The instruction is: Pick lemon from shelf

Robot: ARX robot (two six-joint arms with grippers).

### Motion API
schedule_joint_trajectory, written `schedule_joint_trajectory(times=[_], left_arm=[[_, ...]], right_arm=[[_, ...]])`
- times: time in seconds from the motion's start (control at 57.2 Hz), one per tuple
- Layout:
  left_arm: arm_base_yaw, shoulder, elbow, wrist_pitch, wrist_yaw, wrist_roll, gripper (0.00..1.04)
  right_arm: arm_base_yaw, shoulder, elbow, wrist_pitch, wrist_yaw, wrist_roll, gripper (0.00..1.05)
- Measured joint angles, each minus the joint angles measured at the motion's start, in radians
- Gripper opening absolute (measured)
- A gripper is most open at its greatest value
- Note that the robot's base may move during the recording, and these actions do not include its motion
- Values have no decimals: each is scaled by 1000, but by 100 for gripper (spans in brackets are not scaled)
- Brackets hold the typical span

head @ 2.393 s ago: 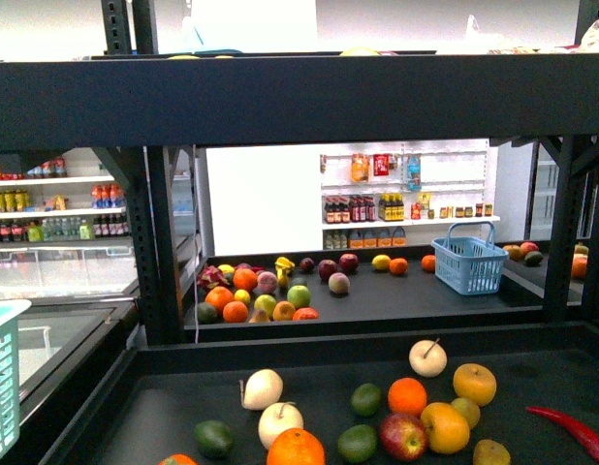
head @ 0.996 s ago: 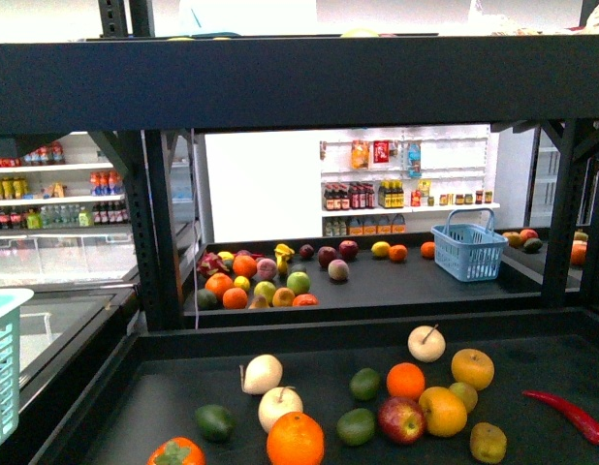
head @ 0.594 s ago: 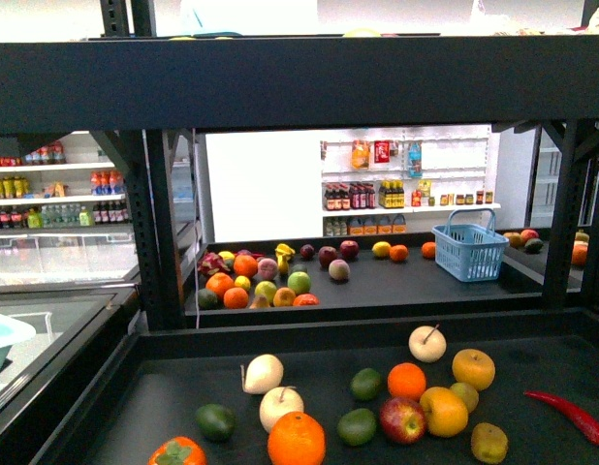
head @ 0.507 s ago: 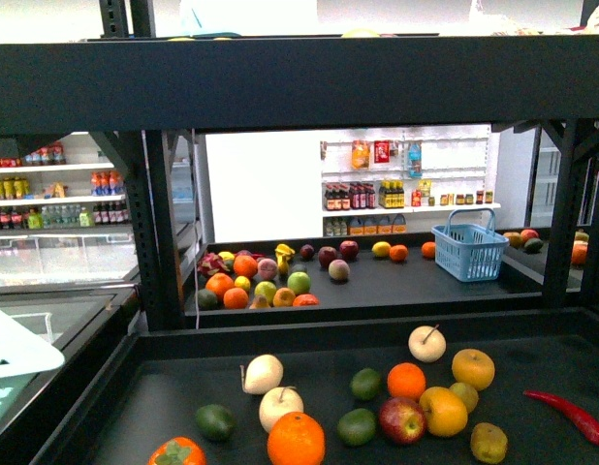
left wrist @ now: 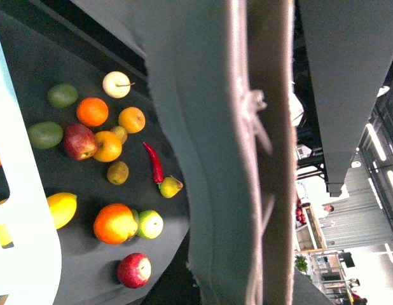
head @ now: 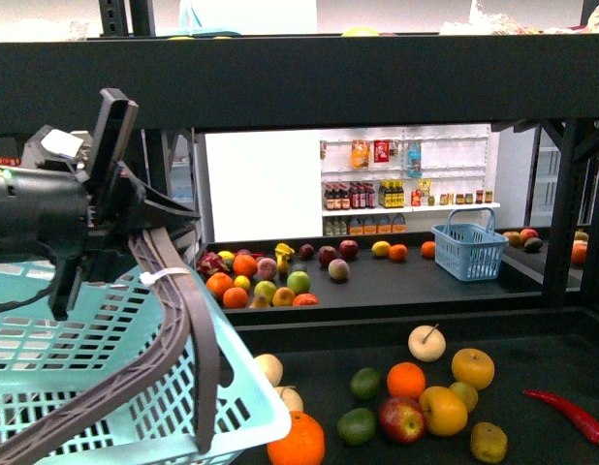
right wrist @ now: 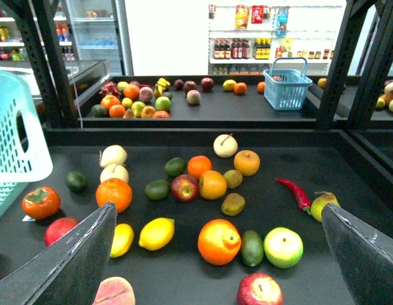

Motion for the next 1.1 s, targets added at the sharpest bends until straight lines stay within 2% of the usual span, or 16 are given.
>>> schedule_joint_trajectory(times=[0.349,0.751,0.961,1.048,1.101], left_arm=[[-140,97,98,27,-39,-40,8],[-191,150,108,54,-98,-95,8],[-196,161,125,18,-124,-91,8],[-196,162,126,18,-126,-89,8],[-197,162,128,18,-129,-87,8]], right_arm=[[0,0,0,0,0,0,97],[0,0,0,0,0,0,97],[0,0,0,0,1,0,97],[-6,113,63,-151,37,119,97],[-56,311,108,-145,-8,226,97]])
